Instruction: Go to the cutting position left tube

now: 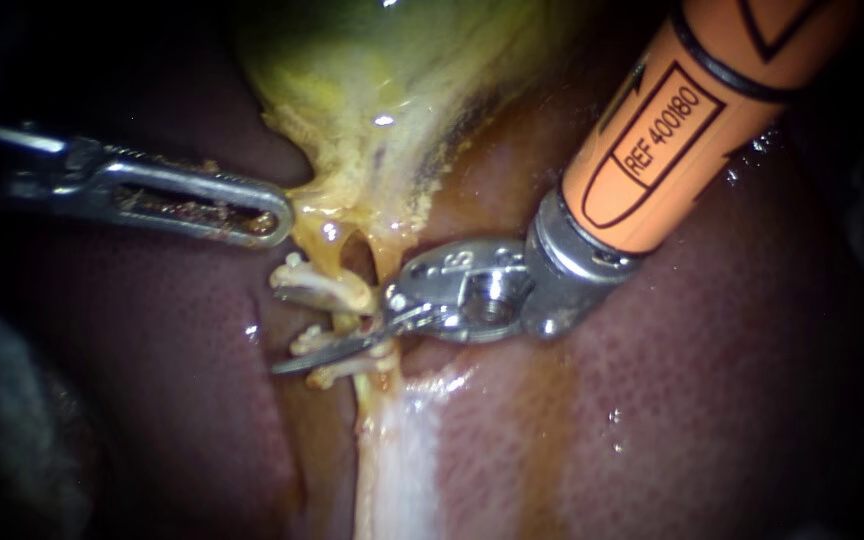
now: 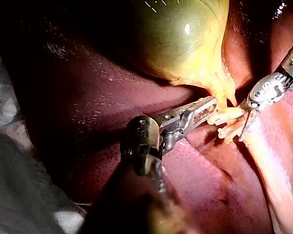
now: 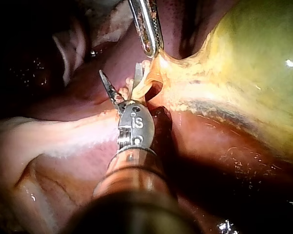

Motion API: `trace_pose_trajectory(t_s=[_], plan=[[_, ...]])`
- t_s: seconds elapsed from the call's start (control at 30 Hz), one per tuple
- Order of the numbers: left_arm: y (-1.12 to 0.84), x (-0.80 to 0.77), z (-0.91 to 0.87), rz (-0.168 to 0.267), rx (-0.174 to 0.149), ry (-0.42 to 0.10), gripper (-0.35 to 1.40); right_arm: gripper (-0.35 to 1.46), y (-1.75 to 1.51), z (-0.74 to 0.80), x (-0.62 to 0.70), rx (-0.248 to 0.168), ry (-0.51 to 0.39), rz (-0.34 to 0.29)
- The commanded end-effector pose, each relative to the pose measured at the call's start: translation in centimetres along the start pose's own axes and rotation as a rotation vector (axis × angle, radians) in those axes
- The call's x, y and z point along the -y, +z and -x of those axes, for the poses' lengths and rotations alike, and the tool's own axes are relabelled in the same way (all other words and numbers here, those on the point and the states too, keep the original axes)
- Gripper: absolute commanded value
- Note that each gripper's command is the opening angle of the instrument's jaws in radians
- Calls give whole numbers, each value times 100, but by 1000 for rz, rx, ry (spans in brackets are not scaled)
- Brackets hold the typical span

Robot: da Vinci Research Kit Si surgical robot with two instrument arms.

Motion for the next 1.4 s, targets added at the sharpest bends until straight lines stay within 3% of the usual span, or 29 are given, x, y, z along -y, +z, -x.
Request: trace_pose_trajectory(t_s=[0.03, 0.63, 0.77, 1.07, 1.4], plan=[[0, 0, 0, 0, 0, 0, -35, 106, -1, 1, 1, 2, 3, -4], [-6, 3, 1, 4, 3, 2, -35, 111, -41, 13, 12, 6, 17, -26], [-7, 4, 1, 4, 3, 2, -35, 116, -52, 13, 14, 7, 53, -31], [-7, 4, 1, 4, 3, 2, -35, 123, -66, 2, 21, 47, 119, -13], [-9, 4, 1, 5, 3, 2, -35, 123, -68, 6, 18, 91, 128, 8]])
